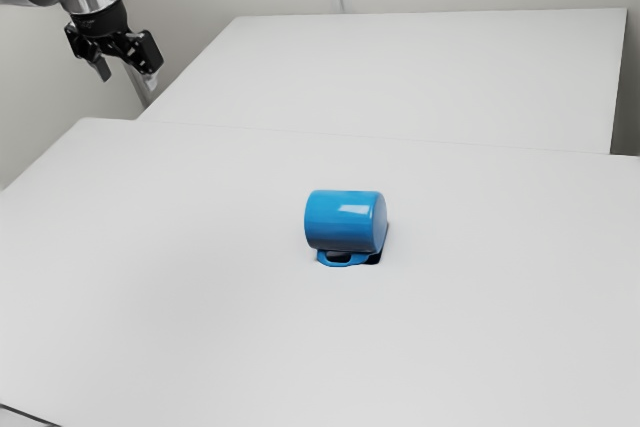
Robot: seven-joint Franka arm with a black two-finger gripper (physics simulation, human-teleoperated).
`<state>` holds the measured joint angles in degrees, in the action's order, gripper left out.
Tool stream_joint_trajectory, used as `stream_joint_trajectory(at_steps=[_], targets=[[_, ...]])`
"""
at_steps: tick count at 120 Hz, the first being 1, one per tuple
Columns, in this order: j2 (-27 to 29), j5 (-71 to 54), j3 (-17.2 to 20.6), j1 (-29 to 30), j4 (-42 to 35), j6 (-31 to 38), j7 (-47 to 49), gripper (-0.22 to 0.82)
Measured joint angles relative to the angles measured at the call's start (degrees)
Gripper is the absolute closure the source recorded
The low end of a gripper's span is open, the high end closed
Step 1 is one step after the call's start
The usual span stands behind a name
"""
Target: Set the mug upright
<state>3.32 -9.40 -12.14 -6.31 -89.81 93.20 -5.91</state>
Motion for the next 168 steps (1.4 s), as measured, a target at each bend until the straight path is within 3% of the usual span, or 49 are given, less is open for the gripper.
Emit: stream_joint_trajectory(at_steps=[29,45,82,123,168], targets=[[0.03,0.88,0.03,1.05,-0.68,0.39,2.38,0.00],[-0.91,8.39,-0.12,3.65,-2.09,0.41,3.37,0.00],[-12.30,34.11,-0.58,11.65,-4.89,0.41,5.01,0.00],[-21.95,55.58,-0.75,11.58,-10.96,1.14,5.82,0.00],[-29.57,69.62,1.54,10.17,-10.95,6.62,5.55,0.00]])
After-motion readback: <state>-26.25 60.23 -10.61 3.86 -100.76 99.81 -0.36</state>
